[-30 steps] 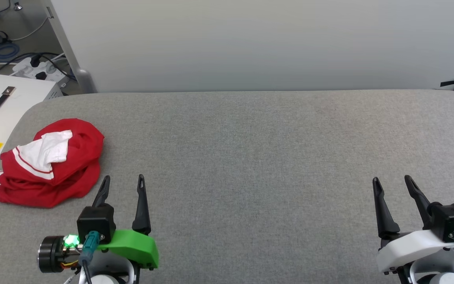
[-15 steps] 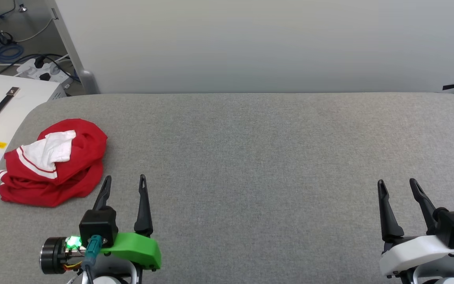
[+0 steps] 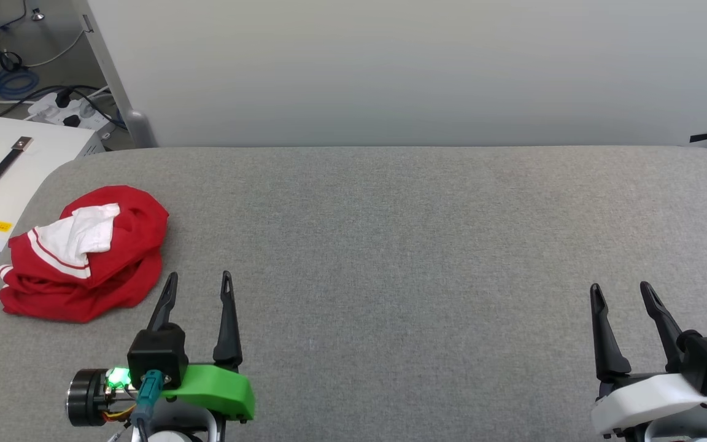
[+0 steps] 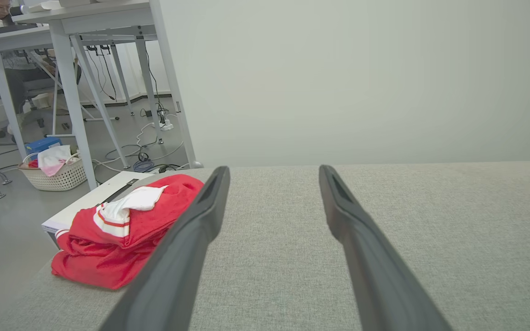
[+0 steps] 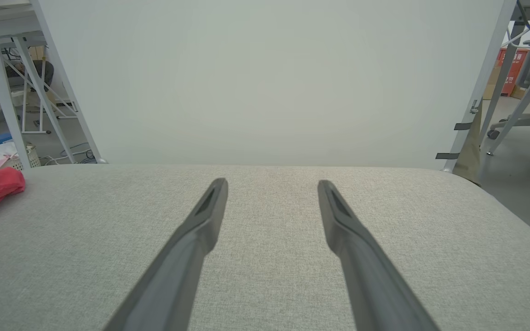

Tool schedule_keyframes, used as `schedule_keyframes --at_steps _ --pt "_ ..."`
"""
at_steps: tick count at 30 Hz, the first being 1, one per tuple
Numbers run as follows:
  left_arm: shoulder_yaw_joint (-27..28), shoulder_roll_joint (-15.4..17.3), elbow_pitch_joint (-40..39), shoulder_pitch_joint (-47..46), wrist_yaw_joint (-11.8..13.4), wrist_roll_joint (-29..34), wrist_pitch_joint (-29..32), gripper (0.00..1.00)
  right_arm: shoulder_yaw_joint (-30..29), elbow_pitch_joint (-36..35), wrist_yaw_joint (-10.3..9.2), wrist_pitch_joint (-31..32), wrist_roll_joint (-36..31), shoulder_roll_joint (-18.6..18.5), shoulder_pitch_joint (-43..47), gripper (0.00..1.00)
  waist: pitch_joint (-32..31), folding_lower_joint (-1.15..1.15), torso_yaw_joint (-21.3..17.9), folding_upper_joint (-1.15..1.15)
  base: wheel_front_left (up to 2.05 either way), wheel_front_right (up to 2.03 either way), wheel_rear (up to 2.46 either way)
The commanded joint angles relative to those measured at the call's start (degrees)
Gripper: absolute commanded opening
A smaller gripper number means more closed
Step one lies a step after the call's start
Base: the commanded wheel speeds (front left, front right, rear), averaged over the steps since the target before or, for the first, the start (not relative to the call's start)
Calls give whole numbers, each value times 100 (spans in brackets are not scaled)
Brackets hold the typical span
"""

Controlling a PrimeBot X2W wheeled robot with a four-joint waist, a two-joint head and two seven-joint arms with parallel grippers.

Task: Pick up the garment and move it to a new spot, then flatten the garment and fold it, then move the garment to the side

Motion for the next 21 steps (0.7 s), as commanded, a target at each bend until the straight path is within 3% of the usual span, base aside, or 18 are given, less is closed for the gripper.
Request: schedule_keyframes --at_steps 1,21 --pt "-13 -15 11 50 -11 -13 -66 100 -10 -21 -3 -80 84 -3 79 100 0 0 1 0 0 0 0" --pt "-85 -20 116 121 2 -47 -302 100 -2 36 -3 -313 187 -3 220 100 -1 0 -4 0 0 0 0"
